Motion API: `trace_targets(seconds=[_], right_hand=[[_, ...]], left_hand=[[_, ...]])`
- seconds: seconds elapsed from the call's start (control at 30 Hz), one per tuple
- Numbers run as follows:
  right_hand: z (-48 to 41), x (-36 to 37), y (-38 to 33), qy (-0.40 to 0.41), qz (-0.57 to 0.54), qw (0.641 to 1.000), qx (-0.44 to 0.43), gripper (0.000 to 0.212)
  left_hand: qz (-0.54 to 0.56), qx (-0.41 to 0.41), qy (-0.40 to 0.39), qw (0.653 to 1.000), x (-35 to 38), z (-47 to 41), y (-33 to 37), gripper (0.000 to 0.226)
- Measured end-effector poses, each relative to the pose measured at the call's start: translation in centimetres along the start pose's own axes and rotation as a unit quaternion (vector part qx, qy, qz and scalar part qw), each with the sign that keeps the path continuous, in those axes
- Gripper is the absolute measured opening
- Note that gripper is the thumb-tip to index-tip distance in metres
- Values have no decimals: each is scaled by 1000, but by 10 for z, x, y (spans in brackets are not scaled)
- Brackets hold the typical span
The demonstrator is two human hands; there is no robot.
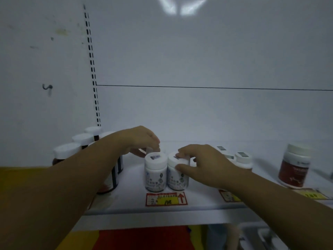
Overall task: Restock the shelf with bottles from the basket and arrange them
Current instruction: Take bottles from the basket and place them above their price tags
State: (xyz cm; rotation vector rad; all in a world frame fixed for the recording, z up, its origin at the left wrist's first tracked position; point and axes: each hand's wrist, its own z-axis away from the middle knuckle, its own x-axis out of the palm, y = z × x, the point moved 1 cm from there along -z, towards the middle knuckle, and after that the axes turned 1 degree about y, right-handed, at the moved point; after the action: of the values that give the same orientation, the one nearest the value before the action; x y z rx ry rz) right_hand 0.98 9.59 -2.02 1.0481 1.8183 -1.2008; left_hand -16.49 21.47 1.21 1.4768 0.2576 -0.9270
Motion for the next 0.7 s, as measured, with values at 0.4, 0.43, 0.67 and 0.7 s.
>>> trace_targets(seconds=[0.4, 0.43, 0.67, 0.7], right_hand=[[38, -65, 32, 10, 180, 984, -15, 65], [45, -80, 44, 9, 209, 978, -7, 66], [158, -163, 136, -31, 291, 954, 69, 72], [180, -173, 144, -30, 286, 955, 73, 72]], left_hand=[[-293, 135, 52, 945, 33, 32, 90, 68], [-326, 145, 57, 932, 43, 37, 107, 70], [-386, 191, 13, 902, 165, 64, 216, 82], [-383, 211, 9, 899, 186, 69, 229, 82]])
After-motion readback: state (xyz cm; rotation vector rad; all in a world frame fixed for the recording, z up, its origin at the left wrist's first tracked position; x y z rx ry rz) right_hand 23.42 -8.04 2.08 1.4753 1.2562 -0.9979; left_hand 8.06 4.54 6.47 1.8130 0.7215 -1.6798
